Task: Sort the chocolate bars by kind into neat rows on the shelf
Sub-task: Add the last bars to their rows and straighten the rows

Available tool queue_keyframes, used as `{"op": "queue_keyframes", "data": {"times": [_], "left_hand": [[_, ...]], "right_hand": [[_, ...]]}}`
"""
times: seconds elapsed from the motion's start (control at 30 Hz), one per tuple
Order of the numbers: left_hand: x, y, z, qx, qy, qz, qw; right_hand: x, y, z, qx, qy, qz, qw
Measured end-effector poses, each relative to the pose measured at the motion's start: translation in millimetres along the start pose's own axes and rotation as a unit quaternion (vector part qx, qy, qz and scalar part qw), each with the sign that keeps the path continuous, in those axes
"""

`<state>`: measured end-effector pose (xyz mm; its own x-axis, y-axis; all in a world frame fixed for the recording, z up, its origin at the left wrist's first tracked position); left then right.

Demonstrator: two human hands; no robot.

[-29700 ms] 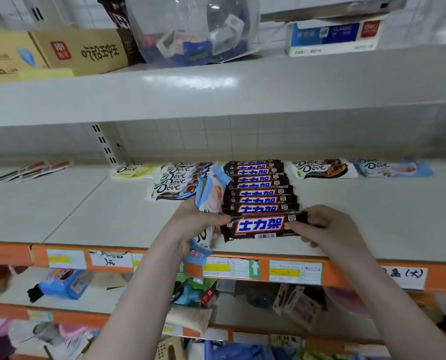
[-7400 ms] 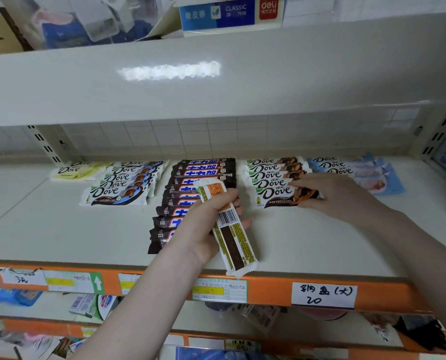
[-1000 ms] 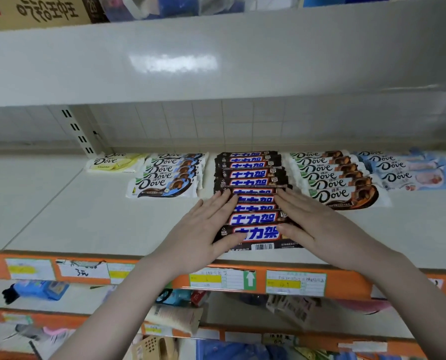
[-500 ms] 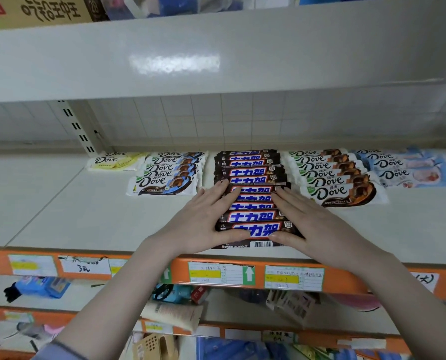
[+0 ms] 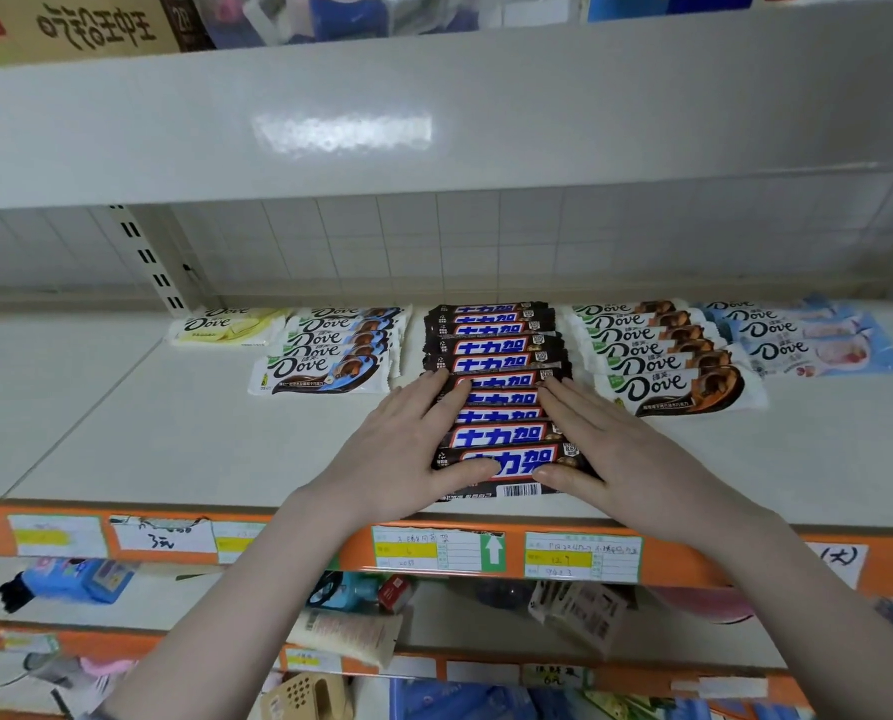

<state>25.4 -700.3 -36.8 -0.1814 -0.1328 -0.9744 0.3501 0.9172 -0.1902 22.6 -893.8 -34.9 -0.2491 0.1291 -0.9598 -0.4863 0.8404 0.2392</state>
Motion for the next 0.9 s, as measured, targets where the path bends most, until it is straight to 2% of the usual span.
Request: {"op": "queue_keyframes", "data": {"times": [0.23, 0.37, 0.47, 0.9], "left_hand": [[2.1, 0.0, 1.2, 0.018, 0.023, -0.020, 0.999], [3.1, -2.3, -4.8, 0.054, -0.055, -0.008, 0.997], [5.3, -5.1, -15.5, 0.084, -0.087, -0.044, 0.992], [14.7, -4.6, -23.3, 0.093, -0.052, -0.063, 0.992]], "right_hand": [[2.0, 2.2, -1.6, -0.005, -0.007, -0.008, 1.000], [1.4, 2.1, -7.1, -0.012, -0.045, -0.022, 0.999], [1.3, 0.1, -14.0, -0.022, -0.060, -0.014, 0.998], [2.6, 6.3, -23.4, -0.014, -0.029, -0.011, 0.999]]}}
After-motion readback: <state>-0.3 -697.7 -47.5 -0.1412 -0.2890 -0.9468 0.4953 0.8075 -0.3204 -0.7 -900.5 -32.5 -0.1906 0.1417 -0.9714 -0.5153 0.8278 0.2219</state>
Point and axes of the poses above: each hand's wrist, its own z-axis towards the middle knuckle, its own x-axis out of the palm, y = z × x, the point moved 4 cm from there along z, towards the middle knuckle, and after that the axes turned 5 degrees about y, right-handed, at the moved point
